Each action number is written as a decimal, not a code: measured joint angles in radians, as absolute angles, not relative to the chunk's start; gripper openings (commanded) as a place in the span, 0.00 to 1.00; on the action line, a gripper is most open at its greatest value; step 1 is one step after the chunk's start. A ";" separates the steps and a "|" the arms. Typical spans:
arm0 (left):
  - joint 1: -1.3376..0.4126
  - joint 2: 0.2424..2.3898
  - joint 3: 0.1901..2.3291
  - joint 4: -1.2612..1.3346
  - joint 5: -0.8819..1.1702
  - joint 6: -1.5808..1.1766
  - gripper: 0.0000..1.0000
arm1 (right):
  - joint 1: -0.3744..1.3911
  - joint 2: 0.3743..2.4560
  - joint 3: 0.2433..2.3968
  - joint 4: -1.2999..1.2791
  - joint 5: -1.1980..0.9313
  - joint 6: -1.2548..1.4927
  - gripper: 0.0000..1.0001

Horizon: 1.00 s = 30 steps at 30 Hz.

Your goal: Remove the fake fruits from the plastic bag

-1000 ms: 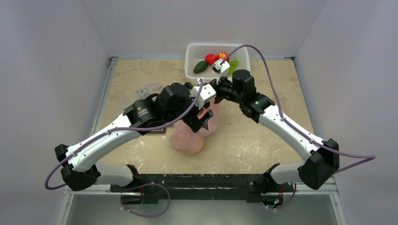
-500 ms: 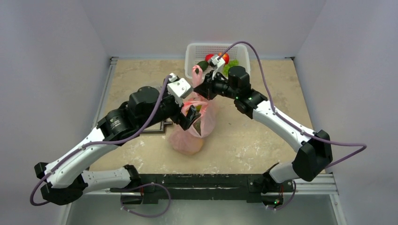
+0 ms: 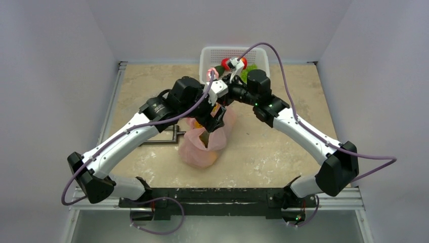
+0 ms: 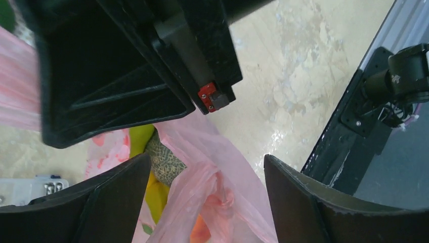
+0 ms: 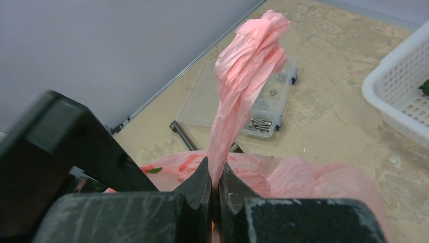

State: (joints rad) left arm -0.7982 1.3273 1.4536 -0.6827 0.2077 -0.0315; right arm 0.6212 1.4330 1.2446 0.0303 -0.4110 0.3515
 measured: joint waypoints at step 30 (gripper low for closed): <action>-0.792 0.862 1.060 -0.312 0.023 -0.415 0.00 | 0.395 1.948 1.797 -0.126 -0.559 0.648 0.00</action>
